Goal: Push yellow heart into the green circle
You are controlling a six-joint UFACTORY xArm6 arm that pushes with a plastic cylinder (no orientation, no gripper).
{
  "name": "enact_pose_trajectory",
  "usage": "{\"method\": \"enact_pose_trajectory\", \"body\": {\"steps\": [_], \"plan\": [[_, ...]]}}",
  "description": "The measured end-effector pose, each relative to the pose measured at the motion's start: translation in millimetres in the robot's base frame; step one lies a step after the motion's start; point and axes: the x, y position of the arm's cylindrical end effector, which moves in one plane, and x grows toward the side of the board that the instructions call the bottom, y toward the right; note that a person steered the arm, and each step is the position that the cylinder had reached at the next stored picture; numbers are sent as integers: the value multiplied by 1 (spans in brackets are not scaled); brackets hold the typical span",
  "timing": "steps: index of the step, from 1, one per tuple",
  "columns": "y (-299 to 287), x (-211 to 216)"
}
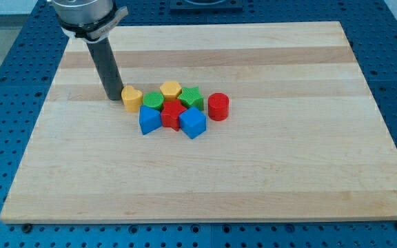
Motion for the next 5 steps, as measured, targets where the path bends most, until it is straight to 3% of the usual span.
{"method": "enact_pose_trajectory", "body": {"steps": [5], "plan": [[63, 23]]}}
